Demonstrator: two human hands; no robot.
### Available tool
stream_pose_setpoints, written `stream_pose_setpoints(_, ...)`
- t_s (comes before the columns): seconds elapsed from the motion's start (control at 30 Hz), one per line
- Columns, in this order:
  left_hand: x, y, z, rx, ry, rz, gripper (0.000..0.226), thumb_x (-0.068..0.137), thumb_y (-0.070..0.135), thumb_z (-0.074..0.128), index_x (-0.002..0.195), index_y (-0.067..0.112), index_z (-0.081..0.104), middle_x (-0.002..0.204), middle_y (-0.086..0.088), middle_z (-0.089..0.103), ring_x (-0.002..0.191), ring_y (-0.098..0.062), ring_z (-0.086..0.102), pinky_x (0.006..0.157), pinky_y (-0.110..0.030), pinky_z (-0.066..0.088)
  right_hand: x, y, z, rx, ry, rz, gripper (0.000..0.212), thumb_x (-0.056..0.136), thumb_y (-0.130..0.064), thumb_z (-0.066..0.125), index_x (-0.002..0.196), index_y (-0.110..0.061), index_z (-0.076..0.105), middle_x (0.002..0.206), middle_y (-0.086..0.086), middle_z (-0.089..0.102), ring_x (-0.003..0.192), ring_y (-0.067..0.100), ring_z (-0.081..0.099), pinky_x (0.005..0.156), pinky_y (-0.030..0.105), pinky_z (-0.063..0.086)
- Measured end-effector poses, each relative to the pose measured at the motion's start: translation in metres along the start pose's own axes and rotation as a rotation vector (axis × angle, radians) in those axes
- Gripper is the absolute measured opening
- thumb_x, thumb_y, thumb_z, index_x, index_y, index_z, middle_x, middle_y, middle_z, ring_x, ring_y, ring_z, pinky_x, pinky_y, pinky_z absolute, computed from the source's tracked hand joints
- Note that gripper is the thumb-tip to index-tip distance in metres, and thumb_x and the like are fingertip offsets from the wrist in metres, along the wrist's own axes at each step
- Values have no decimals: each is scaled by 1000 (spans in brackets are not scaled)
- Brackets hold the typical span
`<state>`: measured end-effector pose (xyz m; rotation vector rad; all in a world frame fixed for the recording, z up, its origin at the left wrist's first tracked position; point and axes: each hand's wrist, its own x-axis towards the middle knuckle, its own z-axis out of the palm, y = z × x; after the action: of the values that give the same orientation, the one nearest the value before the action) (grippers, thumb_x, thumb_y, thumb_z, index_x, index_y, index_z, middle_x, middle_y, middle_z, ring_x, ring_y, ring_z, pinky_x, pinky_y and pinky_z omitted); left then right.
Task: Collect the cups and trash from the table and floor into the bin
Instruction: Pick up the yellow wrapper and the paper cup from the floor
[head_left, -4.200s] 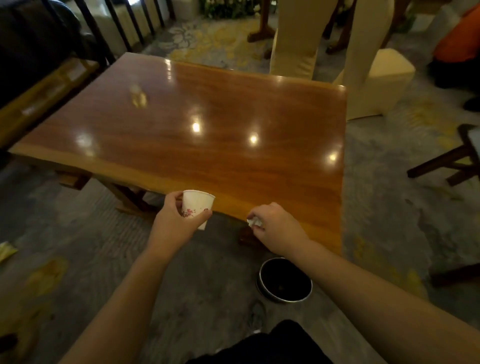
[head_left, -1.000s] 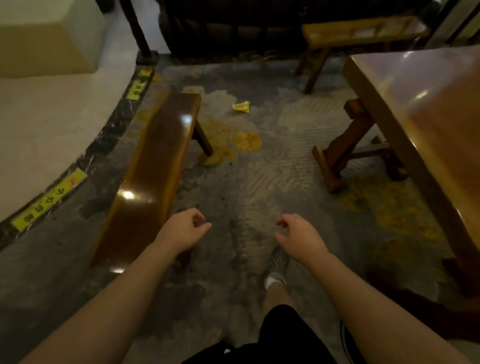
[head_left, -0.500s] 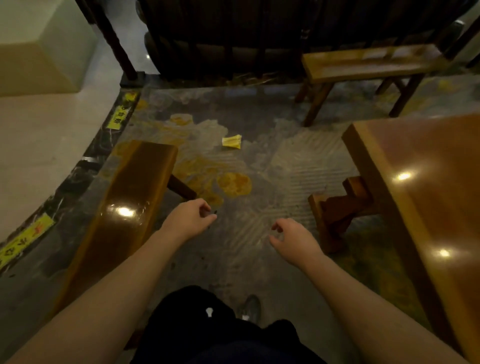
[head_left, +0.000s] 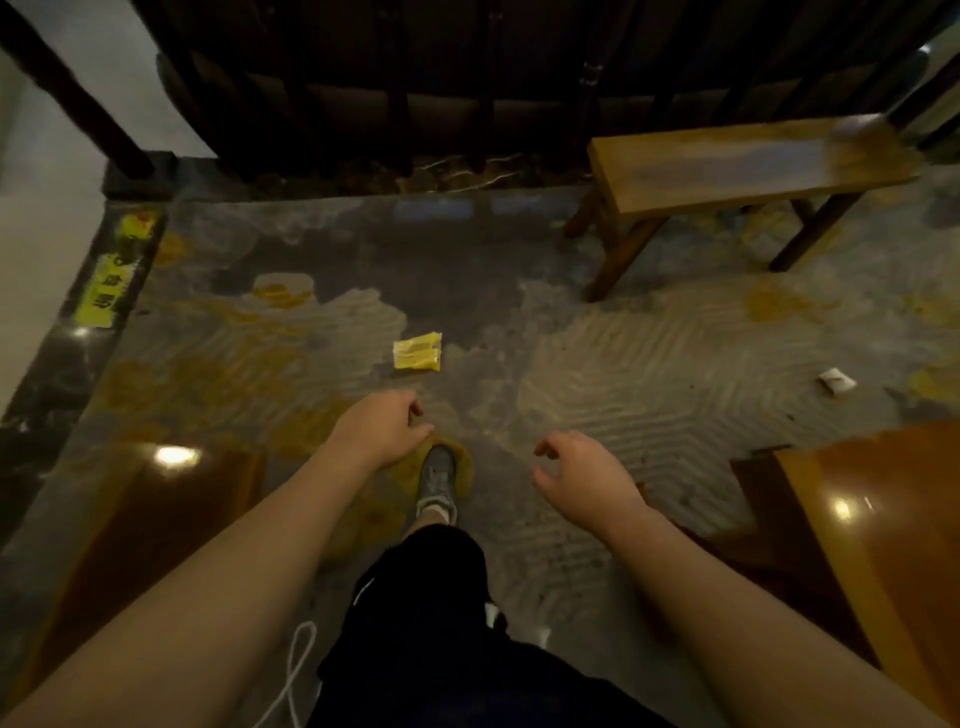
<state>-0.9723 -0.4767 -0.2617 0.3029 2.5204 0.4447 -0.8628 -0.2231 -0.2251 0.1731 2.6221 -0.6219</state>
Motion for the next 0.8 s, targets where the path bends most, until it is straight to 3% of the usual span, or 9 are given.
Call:
stream_pose_setpoints(0.2,174,-32,-35,115,-114,-45,27,84,43,59,104,26,66,110,-4,69,102,-27,62,80,-37,52,159,5,-16,33,-95,79,29,87,-40,63,110,-22,64,107,1,63,99,20,60,81,31,47)
stream_pose_setpoints(0.33,272,-55,-15,227,-177,-64,30,86,41,55,105,21,66,110,-8,68,101,-29,62,77,-37,50,253,20,0,59,-120,108,28,85,-36,65,108,-19,65,103,8,67,98,28,62,83,35,50)
stream_pose_setpoints(0.6,449,-115,125,365,-254,-111,40,89,46,52,114,15,58,114,-12,62,102,-35,60,78,-42,51,417,98,109,120,-172,113,30,91,-38,60,115,-21,65,113,6,66,100,27,63,84,38,53)
stream_pose_setpoints(0.8,554,-170,243,482,-224,-136,62,80,54,68,123,13,54,125,-15,56,119,-37,48,82,-48,48,494,175,216,81,-330,79,27,93,-39,55,113,-23,61,112,5,62,98,25,60,82,41,54)
